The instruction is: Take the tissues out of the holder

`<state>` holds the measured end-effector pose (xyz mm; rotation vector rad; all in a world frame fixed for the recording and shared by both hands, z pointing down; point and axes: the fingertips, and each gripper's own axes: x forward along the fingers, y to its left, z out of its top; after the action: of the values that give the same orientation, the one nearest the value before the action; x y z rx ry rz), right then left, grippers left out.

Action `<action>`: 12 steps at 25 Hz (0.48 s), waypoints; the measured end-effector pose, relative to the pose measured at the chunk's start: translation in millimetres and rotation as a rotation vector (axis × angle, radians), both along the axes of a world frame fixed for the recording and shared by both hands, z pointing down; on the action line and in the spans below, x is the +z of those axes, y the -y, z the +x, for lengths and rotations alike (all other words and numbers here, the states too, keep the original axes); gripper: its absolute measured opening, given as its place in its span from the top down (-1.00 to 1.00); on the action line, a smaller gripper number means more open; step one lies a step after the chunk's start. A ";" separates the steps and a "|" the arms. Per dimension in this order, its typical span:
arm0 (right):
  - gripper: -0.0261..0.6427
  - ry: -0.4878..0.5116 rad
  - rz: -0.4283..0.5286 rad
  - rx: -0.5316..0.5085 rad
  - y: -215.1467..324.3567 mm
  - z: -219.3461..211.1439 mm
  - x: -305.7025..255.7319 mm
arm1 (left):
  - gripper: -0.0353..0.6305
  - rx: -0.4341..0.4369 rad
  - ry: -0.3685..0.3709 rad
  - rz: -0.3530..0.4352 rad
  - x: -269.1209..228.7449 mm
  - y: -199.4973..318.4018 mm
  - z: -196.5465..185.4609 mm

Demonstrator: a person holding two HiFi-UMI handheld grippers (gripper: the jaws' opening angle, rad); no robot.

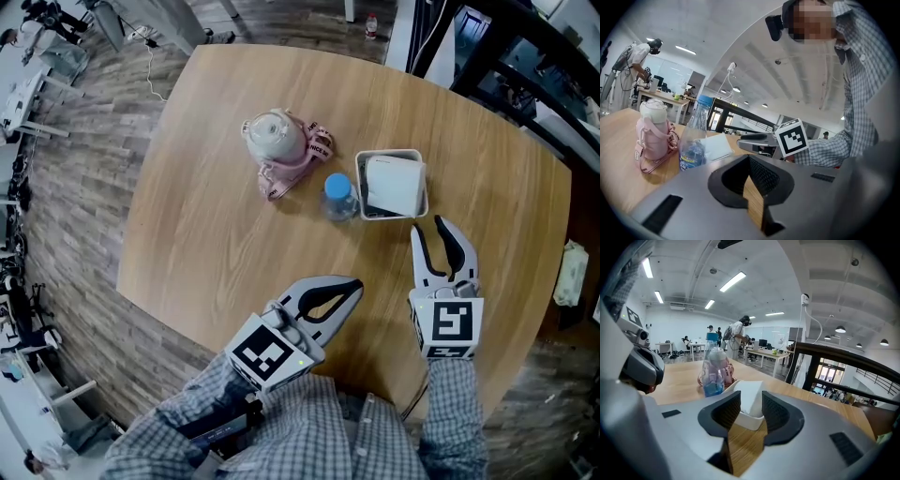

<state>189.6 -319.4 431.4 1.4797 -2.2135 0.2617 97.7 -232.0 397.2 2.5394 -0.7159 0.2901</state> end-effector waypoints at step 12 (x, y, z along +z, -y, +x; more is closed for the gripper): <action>0.19 0.011 -0.066 -0.004 34.1 -8.3 35.2 | 0.88 -0.012 0.024 -0.038 16.6 4.2 1.1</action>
<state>181.3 -353.6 466.5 1.4415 -2.1945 0.3393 98.8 -236.2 413.9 2.4987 -0.7280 0.3279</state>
